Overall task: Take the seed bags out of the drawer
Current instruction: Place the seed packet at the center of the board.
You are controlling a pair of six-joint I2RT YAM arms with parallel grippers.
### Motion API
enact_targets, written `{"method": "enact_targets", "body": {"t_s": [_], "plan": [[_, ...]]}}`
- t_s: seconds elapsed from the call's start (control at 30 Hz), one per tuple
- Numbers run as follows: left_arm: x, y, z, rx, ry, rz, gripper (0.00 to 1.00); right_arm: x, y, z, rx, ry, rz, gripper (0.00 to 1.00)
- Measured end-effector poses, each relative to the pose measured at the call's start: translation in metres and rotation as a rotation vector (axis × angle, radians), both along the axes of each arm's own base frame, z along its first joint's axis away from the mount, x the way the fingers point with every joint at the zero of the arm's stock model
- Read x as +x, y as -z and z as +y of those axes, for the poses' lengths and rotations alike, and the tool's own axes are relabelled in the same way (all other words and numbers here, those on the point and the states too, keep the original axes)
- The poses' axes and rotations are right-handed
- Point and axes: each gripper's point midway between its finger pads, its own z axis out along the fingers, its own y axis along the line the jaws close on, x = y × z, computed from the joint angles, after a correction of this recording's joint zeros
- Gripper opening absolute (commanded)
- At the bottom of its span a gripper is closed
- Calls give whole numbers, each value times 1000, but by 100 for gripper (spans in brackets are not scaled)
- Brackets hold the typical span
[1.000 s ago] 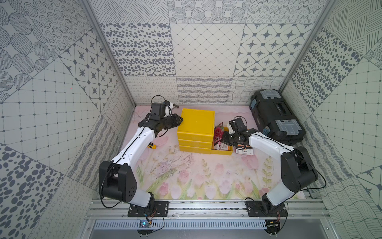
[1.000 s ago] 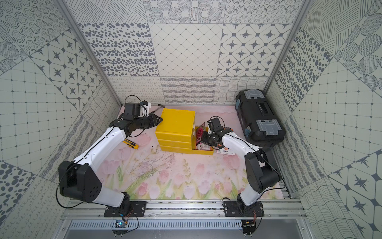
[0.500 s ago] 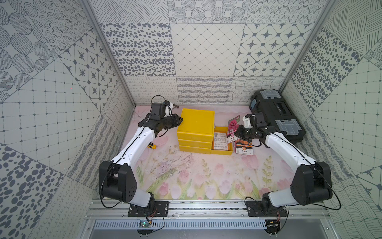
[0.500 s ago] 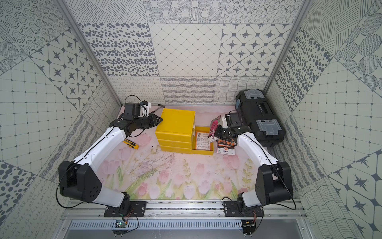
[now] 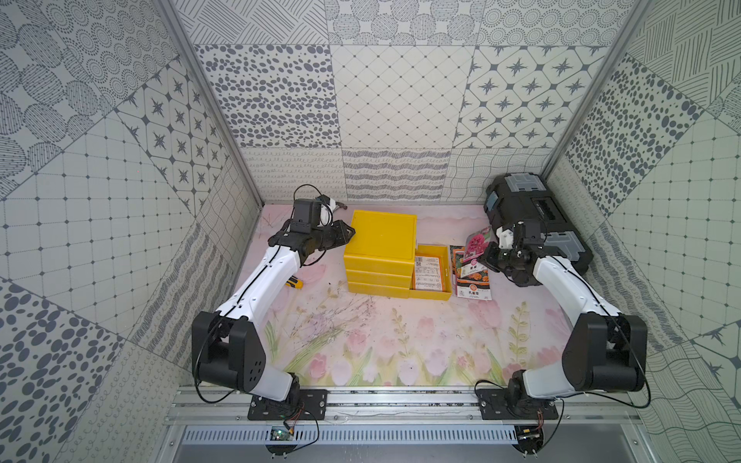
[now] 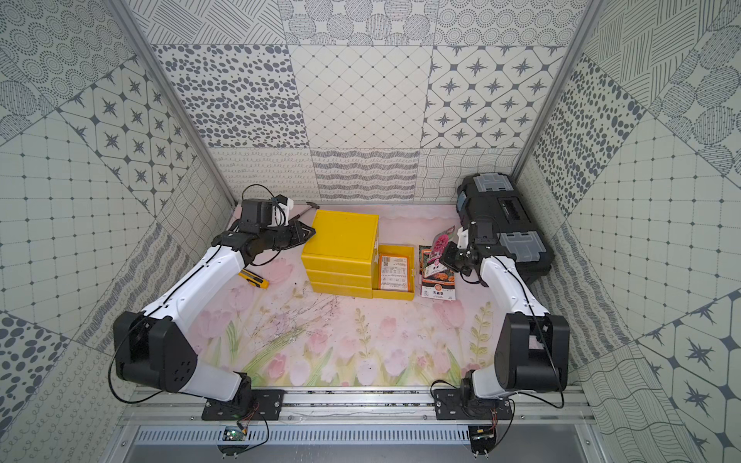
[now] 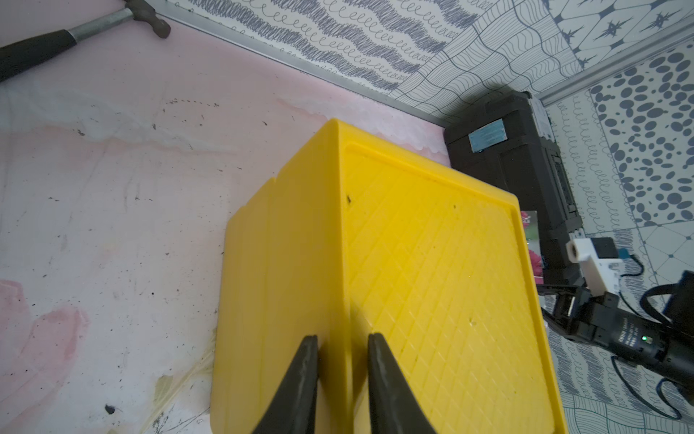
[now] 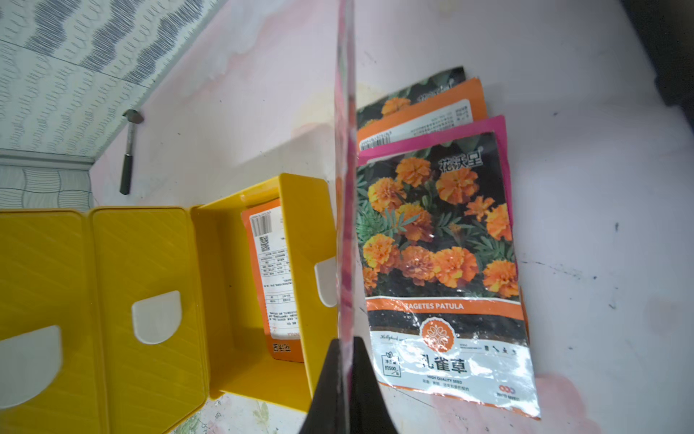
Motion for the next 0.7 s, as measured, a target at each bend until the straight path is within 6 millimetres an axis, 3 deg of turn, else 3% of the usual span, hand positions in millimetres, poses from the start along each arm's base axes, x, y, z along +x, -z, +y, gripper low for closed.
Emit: {"method": "enact_targets", "body": {"t_s": [0.17, 0.3, 0.47, 0.63, 0.7], "plan": [[0, 0, 0, 0, 0, 0, 25, -10, 35, -3, -23, -8, 91, 0], [0, 0, 0, 0, 0, 0, 25, -15, 47, -13, -75, 16, 117, 13], [0, 0, 0, 0, 0, 0, 25, -24, 62, -28, -159, 56, 155, 23], [0, 0, 0, 0, 1, 0, 25, -33, 77, -41, -226, 92, 199, 49], [0, 0, 0, 0, 1, 0, 25, -37, 81, -48, -267, 107, 209, 55]]}}
